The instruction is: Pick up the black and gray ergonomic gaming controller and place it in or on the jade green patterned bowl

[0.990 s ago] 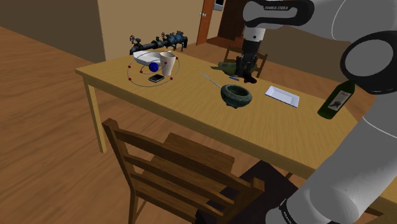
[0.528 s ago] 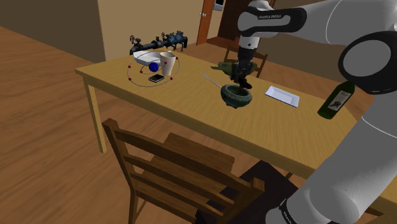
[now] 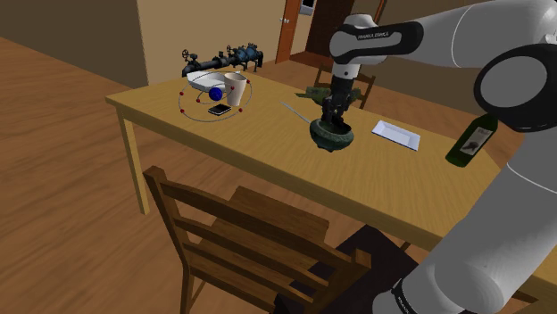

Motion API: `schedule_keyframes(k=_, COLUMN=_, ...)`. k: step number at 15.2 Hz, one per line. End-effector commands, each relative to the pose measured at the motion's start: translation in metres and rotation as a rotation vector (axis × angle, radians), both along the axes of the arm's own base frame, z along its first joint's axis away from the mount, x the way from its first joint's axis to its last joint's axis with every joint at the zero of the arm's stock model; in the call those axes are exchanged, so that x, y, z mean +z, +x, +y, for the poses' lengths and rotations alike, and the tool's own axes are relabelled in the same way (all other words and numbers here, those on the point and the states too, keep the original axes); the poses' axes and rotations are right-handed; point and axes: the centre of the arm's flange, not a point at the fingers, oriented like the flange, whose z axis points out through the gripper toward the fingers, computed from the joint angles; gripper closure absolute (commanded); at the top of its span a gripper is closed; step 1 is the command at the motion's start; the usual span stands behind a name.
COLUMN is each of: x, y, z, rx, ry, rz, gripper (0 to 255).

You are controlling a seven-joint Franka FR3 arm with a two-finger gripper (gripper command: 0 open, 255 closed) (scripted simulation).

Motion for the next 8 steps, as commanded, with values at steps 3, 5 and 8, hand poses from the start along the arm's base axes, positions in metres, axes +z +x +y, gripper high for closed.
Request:
schedule_keyframes(k=3, x=-0.0007, y=-0.0001, z=0.0001, rx=0.000, ry=0.000, rz=0.000, gripper=255)
schedule_keyframes(k=5, x=-0.0007, y=0.0000, z=0.0002, rx=0.000, ry=0.000, rz=0.000, gripper=255)
schedule_keyframes(k=8, x=-0.0007, y=0.0000, z=0.0002, rx=0.000, ry=0.000, rz=0.000, gripper=0)
